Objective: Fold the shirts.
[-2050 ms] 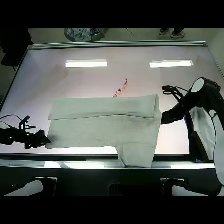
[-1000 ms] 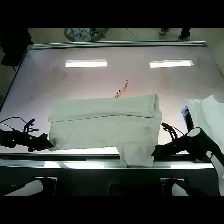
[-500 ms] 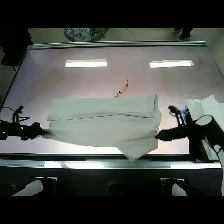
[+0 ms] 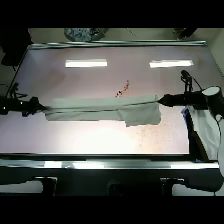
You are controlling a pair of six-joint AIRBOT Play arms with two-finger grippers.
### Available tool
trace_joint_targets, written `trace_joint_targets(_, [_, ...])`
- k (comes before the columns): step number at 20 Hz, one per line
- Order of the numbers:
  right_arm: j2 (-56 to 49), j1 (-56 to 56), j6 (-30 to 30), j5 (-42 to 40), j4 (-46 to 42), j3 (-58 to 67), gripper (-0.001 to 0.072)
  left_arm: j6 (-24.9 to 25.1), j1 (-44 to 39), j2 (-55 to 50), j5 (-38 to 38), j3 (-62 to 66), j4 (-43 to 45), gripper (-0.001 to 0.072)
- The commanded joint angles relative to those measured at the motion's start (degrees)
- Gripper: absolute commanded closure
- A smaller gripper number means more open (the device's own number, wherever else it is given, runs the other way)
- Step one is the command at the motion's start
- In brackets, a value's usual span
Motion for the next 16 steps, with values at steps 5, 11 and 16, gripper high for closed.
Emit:
trace_joint_targets(5, [-11.9, 4.7, 2.4, -17.1, 3.6, 6.5, 0.0668, -8.1, -3.8, -18.0, 0.4, 17.8, -0.1, 0.0677])
trace_joint_targets(11, [-14.8, 4.7, 2.1, -13.3, 0.7, 6.5, 0.0665, -9.5, -3.9, -22.7, -0.8, 17.9, -0.1, 0.0573])
trace_joint_targets(16, [-10.3, -0.4, -4.2, -1.8, -9.0, 11.3, 0.0007, -10.4, -0.8, -21.4, -8.2, 25.4, -0.1, 0.0113])
